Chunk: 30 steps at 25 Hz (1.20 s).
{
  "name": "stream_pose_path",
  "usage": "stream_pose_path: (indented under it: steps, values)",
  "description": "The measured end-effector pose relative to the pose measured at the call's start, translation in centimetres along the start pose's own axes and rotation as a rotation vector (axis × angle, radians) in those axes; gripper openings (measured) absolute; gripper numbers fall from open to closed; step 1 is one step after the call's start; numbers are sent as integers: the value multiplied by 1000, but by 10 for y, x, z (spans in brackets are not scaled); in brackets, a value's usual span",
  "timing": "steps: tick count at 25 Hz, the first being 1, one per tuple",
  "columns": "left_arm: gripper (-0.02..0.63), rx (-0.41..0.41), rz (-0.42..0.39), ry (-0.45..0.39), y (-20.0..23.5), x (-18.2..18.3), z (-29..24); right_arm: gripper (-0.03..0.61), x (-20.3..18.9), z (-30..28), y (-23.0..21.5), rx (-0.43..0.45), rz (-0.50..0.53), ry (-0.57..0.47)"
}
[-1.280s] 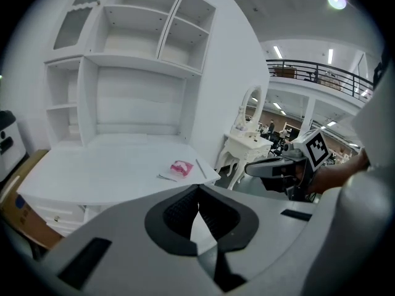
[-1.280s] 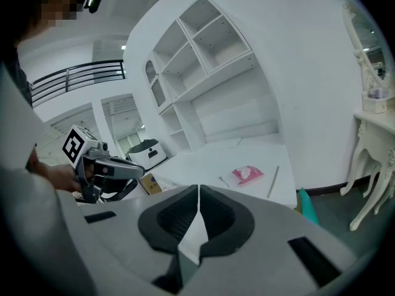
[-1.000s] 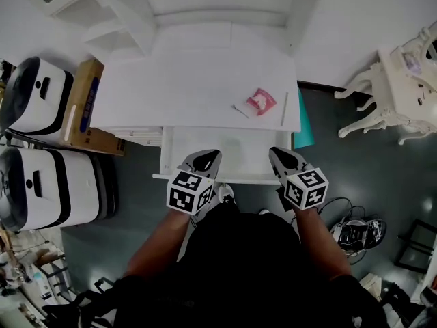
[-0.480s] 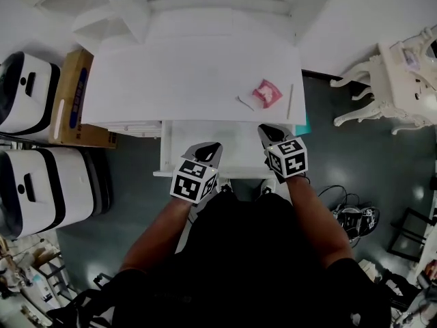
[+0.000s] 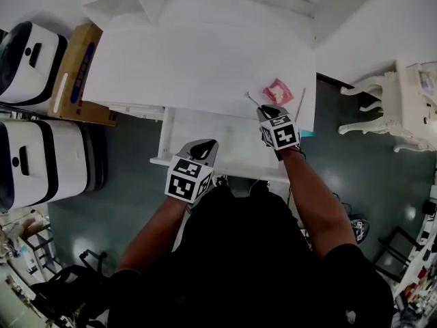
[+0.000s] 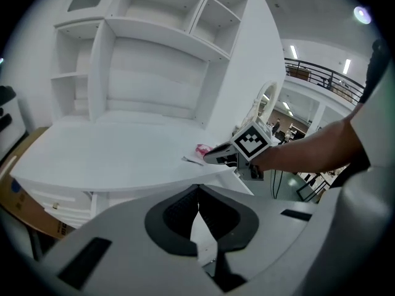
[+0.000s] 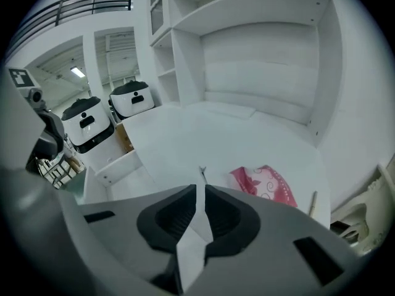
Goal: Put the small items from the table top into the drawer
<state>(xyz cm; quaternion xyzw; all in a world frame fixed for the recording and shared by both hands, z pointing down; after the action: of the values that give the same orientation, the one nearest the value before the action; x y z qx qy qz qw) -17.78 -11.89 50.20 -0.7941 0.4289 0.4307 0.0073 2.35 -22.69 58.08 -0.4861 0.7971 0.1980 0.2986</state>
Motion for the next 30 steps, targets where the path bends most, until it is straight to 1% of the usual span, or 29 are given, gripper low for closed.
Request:
stream_pose_path:
  steps: [5, 12, 17, 21, 25, 30]
  values:
    - [11, 34, 38, 16, 5, -7, 2, 69, -3, -33, -5, 12, 40, 75]
    - [11, 56, 51, 6, 10, -1, 4, 69, -3, -55, -7, 7, 79, 137]
    - [11, 62, 65, -4, 12, 0, 4, 66, -3, -58, -6, 30, 86, 148]
    - [11, 60, 66, -9, 12, 2, 4, 49, -2, -57, -5, 45, 92, 162]
    - [11, 62, 63, -20, 11, 6, 6, 32, 1, -56, -5, 56, 69, 156]
    - [11, 67, 61, -27, 10, 6, 8, 31, 3, -50, -2, 72, 56, 131]
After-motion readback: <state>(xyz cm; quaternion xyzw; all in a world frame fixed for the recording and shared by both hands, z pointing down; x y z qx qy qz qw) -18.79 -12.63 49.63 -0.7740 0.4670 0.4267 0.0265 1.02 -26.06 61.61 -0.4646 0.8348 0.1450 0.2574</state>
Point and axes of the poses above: the fingertips, and each gripper's own axes: z backward along the fingers, y to its left, x out of its top, the point moved 6 cm from there along z, backward along the fingers, and after that the axes turned 7 degrees about -x, right-handed, at the moved point
